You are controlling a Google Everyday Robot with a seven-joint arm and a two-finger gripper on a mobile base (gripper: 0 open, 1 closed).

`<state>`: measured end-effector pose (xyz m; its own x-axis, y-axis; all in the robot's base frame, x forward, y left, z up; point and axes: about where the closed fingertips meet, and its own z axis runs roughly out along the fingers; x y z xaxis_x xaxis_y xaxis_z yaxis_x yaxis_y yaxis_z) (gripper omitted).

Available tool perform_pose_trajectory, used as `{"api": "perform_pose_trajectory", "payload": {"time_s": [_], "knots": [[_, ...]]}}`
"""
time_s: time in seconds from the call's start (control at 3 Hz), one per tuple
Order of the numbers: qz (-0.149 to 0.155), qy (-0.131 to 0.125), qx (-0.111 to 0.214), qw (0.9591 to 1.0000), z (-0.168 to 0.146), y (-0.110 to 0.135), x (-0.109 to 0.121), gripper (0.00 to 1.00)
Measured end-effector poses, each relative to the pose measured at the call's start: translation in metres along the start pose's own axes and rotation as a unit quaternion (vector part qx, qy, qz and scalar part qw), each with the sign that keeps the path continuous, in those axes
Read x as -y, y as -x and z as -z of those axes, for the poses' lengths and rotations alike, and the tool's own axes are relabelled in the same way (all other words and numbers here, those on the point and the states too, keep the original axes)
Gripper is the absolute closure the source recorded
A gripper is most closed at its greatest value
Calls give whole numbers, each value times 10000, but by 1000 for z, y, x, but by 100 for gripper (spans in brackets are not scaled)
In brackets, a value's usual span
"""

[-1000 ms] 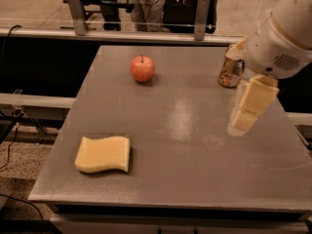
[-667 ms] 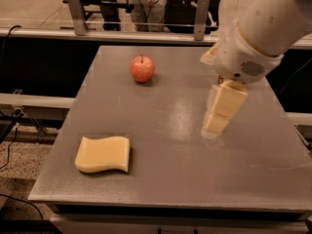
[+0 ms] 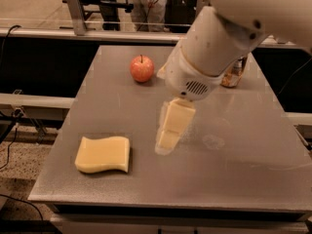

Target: Pick sponge

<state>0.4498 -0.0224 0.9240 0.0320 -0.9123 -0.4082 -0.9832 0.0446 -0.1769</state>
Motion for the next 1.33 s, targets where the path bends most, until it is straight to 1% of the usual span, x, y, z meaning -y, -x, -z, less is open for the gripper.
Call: {"api": "perform_pose_trajectory", "payload": {"time_s": [0.33, 0.67, 1.0, 1.33], "knots": [[301, 223, 177, 9991, -26, 29, -14, 0], [584, 457, 273, 9969, -55, 49, -24, 0], [896, 660, 273, 9934, -84, 63, -29, 0], [1090, 838, 266, 9901, -105, 70, -35, 0]]}}
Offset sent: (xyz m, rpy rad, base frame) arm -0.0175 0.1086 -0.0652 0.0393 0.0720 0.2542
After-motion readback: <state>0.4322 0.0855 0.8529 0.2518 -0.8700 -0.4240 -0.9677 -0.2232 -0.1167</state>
